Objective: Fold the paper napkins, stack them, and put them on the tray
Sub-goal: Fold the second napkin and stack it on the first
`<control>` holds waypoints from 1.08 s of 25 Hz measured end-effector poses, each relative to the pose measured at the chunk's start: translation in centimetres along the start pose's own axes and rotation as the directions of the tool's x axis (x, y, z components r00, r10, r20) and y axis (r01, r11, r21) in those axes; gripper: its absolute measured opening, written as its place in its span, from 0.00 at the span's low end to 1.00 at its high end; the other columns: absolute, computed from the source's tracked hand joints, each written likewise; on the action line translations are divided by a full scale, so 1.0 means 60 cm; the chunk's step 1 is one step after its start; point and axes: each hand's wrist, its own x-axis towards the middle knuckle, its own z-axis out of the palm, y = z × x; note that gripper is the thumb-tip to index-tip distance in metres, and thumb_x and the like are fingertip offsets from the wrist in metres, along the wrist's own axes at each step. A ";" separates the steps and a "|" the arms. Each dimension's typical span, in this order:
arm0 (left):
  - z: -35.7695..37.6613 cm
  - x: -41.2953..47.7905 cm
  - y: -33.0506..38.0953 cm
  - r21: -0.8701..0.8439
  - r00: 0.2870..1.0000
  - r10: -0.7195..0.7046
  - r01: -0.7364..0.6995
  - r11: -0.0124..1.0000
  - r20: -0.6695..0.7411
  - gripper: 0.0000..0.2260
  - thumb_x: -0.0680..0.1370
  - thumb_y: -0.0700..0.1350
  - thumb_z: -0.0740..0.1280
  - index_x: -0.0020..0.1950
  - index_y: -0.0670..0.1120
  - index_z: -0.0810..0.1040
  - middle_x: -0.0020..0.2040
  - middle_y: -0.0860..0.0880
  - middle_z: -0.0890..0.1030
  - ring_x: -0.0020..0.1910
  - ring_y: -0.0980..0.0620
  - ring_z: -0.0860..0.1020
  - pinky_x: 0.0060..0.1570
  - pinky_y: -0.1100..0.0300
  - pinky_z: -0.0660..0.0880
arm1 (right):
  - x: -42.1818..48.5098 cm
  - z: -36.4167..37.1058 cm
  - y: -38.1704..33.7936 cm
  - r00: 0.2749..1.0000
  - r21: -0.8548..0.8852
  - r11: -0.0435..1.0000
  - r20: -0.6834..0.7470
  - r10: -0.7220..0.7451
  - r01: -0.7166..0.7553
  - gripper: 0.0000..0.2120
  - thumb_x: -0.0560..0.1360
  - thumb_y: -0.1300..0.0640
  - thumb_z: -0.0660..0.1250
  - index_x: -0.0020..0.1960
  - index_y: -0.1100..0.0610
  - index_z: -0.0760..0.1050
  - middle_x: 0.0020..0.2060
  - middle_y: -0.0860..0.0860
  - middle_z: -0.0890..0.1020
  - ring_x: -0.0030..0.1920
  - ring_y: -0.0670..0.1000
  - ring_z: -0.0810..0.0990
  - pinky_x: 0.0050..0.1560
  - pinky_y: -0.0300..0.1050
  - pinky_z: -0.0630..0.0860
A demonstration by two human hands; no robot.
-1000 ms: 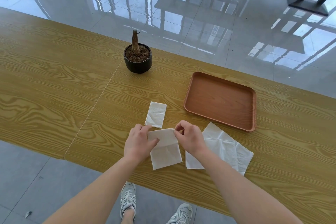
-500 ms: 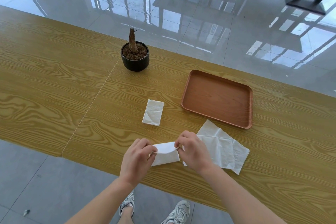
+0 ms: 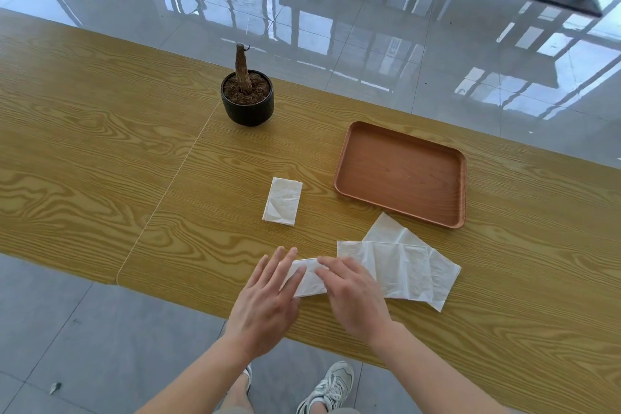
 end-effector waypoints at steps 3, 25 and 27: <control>0.016 -0.015 0.004 0.094 0.988 -0.016 0.002 0.996 0.155 0.33 0.82 0.64 0.52 0.80 0.42 0.59 0.82 0.44 0.55 0.80 0.44 0.54 0.75 0.45 0.53 | -0.017 0.021 0.005 0.988 -0.126 0.989 0.141 -0.060 0.078 0.23 0.84 0.54 0.60 0.78 0.53 0.65 0.79 0.48 0.64 0.80 0.55 0.59 0.78 0.58 0.58; 0.036 -0.044 -0.007 0.098 0.968 -0.081 0.059 0.993 0.239 0.38 0.81 0.68 0.51 0.81 0.43 0.52 0.83 0.44 0.49 0.81 0.45 0.49 0.75 0.43 0.52 | -0.014 0.047 0.027 0.913 -0.131 0.958 0.358 -0.195 0.256 0.50 0.76 0.23 0.44 0.82 0.56 0.38 0.82 0.52 0.39 0.81 0.53 0.35 0.78 0.59 0.39; 0.035 -0.044 -0.004 0.096 0.968 -0.080 0.058 0.994 0.240 0.38 0.81 0.68 0.51 0.82 0.44 0.51 0.83 0.45 0.49 0.81 0.46 0.48 0.75 0.43 0.51 | -0.013 0.042 0.026 0.909 -0.122 0.958 0.365 -0.200 0.260 0.48 0.76 0.24 0.44 0.82 0.56 0.39 0.82 0.51 0.39 0.81 0.52 0.34 0.78 0.58 0.38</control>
